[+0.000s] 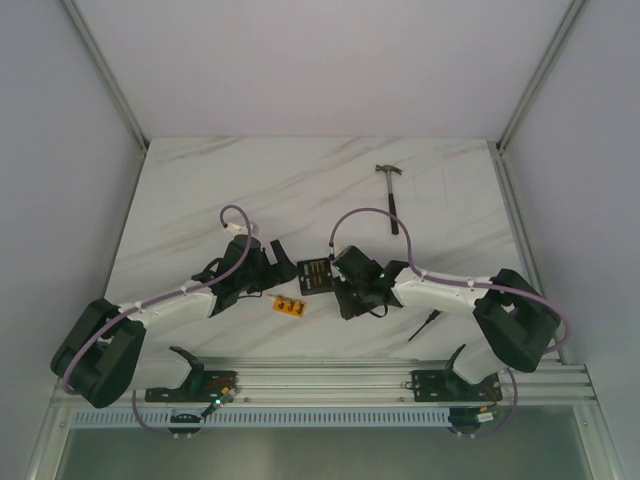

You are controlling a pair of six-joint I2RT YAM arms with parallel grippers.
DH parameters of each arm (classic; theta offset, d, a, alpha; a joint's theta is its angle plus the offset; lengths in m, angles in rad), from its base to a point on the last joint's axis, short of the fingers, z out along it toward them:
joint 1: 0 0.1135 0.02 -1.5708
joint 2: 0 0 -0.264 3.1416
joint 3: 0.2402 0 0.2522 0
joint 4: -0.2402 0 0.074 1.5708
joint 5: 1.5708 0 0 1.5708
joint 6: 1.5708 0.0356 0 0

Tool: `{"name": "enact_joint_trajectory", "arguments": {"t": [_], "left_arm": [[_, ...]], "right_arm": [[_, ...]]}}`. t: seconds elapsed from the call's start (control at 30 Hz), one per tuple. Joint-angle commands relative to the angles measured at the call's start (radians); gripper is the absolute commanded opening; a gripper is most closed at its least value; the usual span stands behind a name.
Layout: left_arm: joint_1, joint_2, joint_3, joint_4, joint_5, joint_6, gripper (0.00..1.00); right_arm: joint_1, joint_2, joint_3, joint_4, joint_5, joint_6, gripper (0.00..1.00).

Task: Snap on the fuse box
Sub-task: Adjust the fuse at the center of the board, then pick up the fuse from the center of the board.

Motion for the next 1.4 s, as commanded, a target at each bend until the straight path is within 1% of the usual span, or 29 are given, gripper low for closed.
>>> {"name": "enact_joint_trajectory", "arguments": {"t": [0.0, 0.07, 0.17, 0.27, 0.4, 0.57, 0.83, 1.13, 1.37], "left_arm": [[0.004, -0.011, -0.005, -0.013, 0.011, 0.007, 1.0], [0.004, -0.013, -0.005, -0.012, 0.011, 0.007, 1.0], [0.004, -0.011, -0.004, -0.011, 0.012, 0.008, 1.0], [0.004, -0.011, -0.002, -0.011, 0.02, 0.006, 1.0], [0.008, -0.018, -0.002, -0.013, 0.026, 0.006, 1.0], [0.018, -0.023, -0.004, -0.013, 0.033, 0.004, 1.0], [0.03, -0.014, -0.004, -0.011, 0.042, -0.001, 1.0], [0.034, -0.018, -0.009, -0.011, 0.048, -0.003, 1.0], [0.034, -0.025, -0.011, -0.011, 0.047, -0.005, 1.0]], "right_arm": [[0.007, -0.029, 0.032, -0.039, 0.041, -0.04, 0.42], [0.007, -0.046, 0.039, -0.054, 0.116, -0.075, 0.41], [0.007, -0.037, 0.056, -0.06, 0.169, -0.141, 0.4], [0.007, 0.005, 0.09, -0.074, 0.179, -0.187, 0.4], [0.012, 0.049, 0.119, -0.08, 0.147, -0.215, 0.39], [0.018, 0.068, 0.123, -0.096, 0.113, -0.218, 0.41], [0.044, 0.116, 0.138, -0.123, 0.119, -0.212, 0.43], [0.052, 0.151, 0.151, -0.152, 0.126, -0.201, 0.4], [0.053, 0.138, 0.159, -0.193, 0.137, -0.177, 0.4]]}}
